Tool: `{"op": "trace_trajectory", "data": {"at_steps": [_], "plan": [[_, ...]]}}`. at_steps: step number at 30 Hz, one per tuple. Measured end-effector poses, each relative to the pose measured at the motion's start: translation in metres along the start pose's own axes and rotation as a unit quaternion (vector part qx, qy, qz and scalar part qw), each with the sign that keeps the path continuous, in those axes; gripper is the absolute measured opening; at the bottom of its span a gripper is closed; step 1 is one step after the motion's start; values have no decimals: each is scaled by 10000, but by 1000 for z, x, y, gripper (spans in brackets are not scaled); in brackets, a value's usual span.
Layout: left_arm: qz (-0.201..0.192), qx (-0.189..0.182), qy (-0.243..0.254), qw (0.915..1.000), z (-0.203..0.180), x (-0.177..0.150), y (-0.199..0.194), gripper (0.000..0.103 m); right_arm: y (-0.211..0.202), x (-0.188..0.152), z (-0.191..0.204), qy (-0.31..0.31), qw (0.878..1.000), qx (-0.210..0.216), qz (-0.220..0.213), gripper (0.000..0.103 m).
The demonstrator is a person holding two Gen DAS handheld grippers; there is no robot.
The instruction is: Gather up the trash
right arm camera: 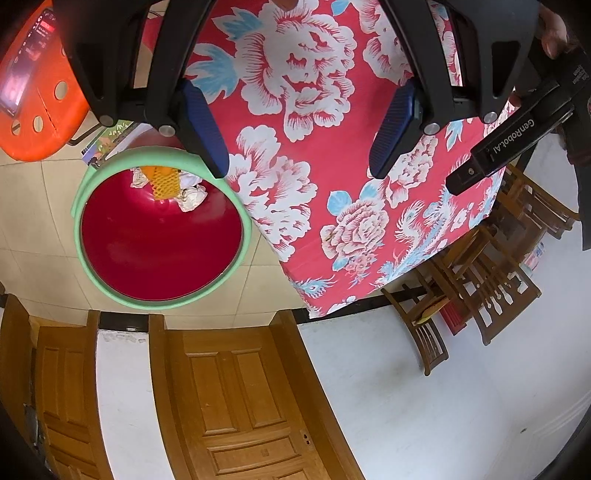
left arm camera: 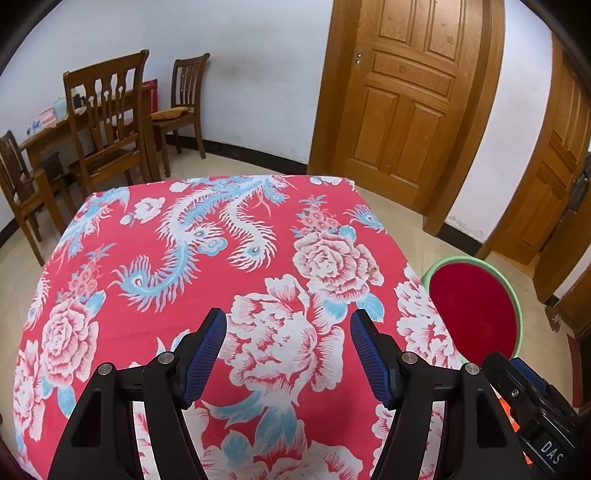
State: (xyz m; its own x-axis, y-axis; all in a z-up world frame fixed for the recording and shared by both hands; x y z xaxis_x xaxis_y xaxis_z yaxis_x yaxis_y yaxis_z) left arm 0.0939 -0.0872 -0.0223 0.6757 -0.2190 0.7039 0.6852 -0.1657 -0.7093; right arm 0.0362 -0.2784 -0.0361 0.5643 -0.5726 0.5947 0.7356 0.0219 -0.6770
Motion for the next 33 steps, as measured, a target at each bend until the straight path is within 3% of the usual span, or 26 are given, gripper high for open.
{"op": "trace_trajectory", "data": {"at_steps": [33], "plan": [[-44,30,5,10000,1,3,-5,71,-1,0,-1,4,10000,10,-1,78]]}}
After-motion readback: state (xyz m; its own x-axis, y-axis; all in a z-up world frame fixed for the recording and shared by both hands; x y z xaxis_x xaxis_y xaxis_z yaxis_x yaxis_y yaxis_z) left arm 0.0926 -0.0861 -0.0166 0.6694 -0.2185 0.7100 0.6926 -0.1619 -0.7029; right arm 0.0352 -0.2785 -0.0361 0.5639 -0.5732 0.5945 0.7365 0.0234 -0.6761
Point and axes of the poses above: each gripper's, at about its wrist camera, not at the fingertips, and y roughly the way its jaws point, z to its left, x to its top, the point moved 5 cm from there along y, roughly the way its jaws point, and after that the axes turned 12 degrees about y, right-handed, at the moved point
